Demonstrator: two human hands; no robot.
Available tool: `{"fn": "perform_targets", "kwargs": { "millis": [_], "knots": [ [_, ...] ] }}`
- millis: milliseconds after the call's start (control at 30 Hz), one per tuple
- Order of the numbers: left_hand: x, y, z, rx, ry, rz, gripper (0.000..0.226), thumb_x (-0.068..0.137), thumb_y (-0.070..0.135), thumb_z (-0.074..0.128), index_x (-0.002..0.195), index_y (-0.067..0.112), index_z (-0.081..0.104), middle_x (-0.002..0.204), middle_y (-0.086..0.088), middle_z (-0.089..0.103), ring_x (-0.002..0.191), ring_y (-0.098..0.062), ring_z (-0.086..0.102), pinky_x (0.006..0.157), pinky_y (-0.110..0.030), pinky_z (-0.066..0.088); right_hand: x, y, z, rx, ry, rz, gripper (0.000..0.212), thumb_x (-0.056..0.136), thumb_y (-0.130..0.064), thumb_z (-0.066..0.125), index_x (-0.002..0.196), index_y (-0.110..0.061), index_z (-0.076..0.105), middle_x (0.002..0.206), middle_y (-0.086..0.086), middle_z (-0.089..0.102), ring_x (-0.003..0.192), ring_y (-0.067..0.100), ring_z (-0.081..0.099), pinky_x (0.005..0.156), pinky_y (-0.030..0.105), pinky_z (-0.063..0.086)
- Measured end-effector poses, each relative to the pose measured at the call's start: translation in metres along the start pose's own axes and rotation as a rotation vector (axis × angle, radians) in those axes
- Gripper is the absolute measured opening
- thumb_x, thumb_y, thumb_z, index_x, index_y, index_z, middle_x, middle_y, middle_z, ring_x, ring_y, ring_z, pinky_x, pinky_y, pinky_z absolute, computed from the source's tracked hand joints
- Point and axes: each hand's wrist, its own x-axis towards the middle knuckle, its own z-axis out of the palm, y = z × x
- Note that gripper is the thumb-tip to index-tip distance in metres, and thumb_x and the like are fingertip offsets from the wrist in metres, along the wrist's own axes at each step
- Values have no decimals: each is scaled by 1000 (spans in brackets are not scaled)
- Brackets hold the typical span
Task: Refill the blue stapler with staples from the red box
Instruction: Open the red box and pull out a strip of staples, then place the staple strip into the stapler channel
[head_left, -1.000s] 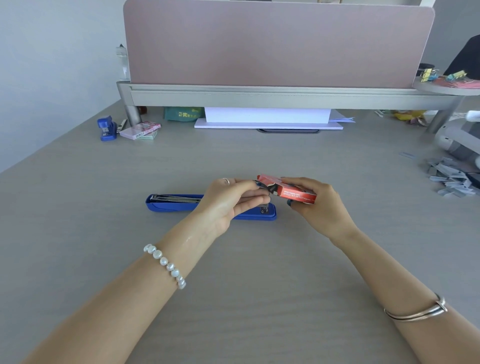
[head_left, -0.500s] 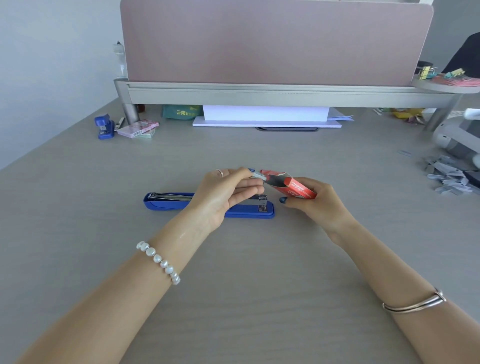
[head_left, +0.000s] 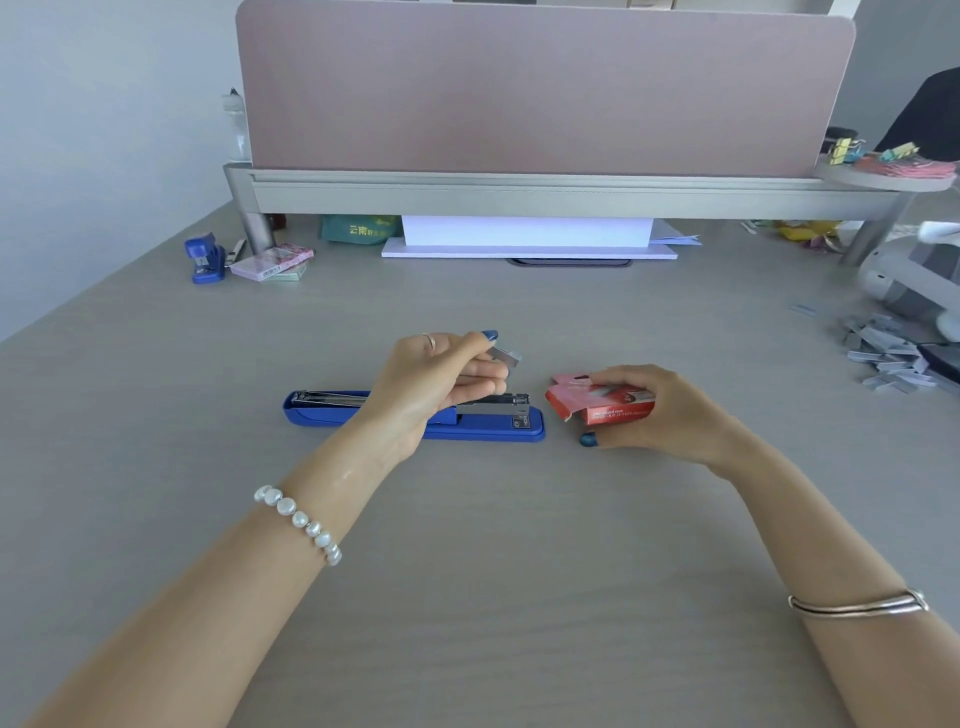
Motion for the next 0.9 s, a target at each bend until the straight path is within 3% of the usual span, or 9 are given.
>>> {"fn": "perform_targets", "kwargs": {
  "millis": [167,233,300,400,500,633,733,900],
  "knots": [
    [-1,-4,4,155,44,-4,25,83,27,60,75,4,67,59,-4,69,47,-10,62,46,-15,48,-9,-8,-9,-61,-93,-56,63,59,-40,81,116,-33,57,107,-20,52,121,14,34,91,24,32],
    [-1,-5,6,194,48,-1,25,83,27,60,73,5,66,60,-5,68,45,-9,60,45,-15,47,-11,-13,-9,-74,43,-84,62,61,-46,76,118,-35,55,120,-17,47,126,11,28,98,26,29],
    [-3,-6,8,211,43,4,25,83,26,60,74,3,64,60,-5,67,44,-9,58,43,-15,45,-13,-24,-2,-21,250,-243,63,58,-52,73,116,-36,57,119,-19,50,123,8,35,99,24,33],
    [-6,-7,12,194,39,13,25,83,25,60,73,2,63,54,-4,65,41,-9,55,41,-15,43,-16,-42,20,20,388,-508,48,65,-31,80,109,-27,62,104,-26,53,104,7,49,88,14,40],
    [-6,-9,14,189,52,20,23,82,20,57,73,0,65,44,2,62,39,-9,54,41,-15,44,-13,-49,40,-57,409,-643,37,68,-18,77,103,-21,66,96,-11,67,91,9,53,81,20,45],
    [-5,-11,13,187,38,7,21,81,21,58,71,3,65,53,-2,63,43,-9,55,45,-16,46,-9,-47,46,-130,455,-698,24,70,-16,74,94,-16,69,82,4,72,76,14,58,72,23,45],
    [-4,-12,14,178,17,6,22,82,20,57,64,9,63,60,-7,64,45,-10,57,46,-17,47,-9,-46,46,-123,463,-691,21,71,-14,70,92,-15,69,81,5,72,72,12,59,70,21,47],
    [-5,-10,15,176,5,2,22,83,22,54,68,8,62,59,-5,65,46,-10,58,47,-17,48,-11,-45,46,-13,475,-655,23,73,-6,66,93,-16,69,80,6,73,71,10,64,66,18,52]
  ]
}}
